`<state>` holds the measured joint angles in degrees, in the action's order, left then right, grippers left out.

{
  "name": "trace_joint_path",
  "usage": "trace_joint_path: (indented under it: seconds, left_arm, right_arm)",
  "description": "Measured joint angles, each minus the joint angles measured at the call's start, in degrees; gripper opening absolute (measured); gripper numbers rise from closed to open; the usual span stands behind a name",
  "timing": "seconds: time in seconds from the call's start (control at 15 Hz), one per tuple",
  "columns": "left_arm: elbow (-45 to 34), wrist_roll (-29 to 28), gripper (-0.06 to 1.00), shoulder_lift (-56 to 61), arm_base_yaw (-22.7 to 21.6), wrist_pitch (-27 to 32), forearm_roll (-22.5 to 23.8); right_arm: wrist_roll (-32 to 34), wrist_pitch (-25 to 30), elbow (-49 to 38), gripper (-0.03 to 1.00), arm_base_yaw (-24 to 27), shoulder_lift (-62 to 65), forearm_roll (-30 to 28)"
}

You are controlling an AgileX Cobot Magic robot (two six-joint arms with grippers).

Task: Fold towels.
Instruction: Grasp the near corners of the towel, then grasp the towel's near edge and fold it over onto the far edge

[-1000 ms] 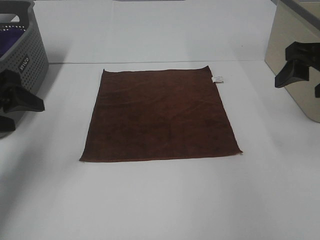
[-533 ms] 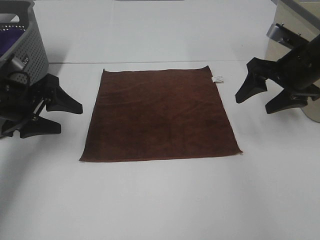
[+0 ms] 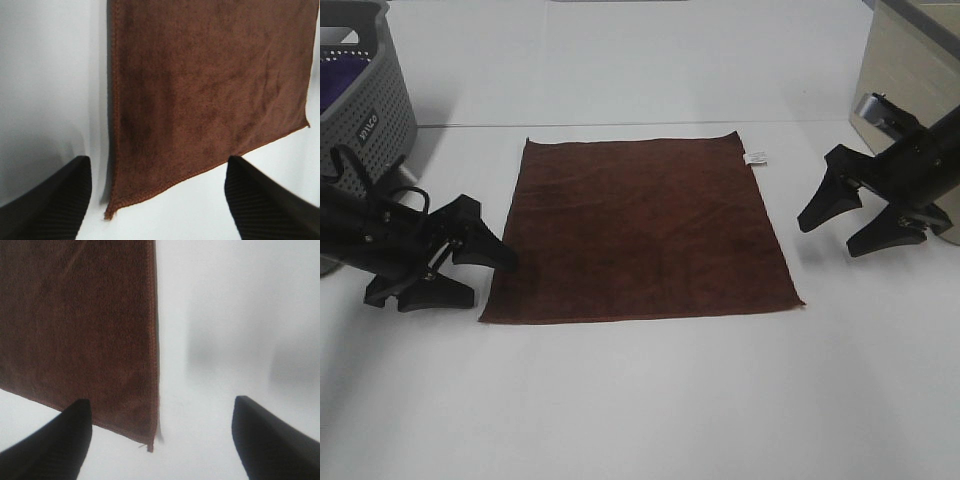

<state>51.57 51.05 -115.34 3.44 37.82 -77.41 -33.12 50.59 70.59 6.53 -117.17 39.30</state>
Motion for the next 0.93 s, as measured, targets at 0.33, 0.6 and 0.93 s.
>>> trace_joint_path:
  seconds: [0.33, 0.6, 0.93]
  left_arm:
    - [1.4, 0.0, 0.71, -0.7, 6.0, -5.8, -1.1]
    - [5.3, -0.5, 0.66, -3.3, 9.5, -5.2, -1.9]
    - [5.3, -1.1, 0.28, -4.0, 9.7, -5.7, -1.8]
  right_arm:
    - [-2.8, 0.3, 0.3, 0.73, -1.1, -4.9, 2.0]
    - [-3.4, 0.2, 0.9, 0.65, -7.2, -6.8, 5.1]
    - [-2.6, -1.1, 0.9, 0.32, -8.5, -7.7, 6.4]
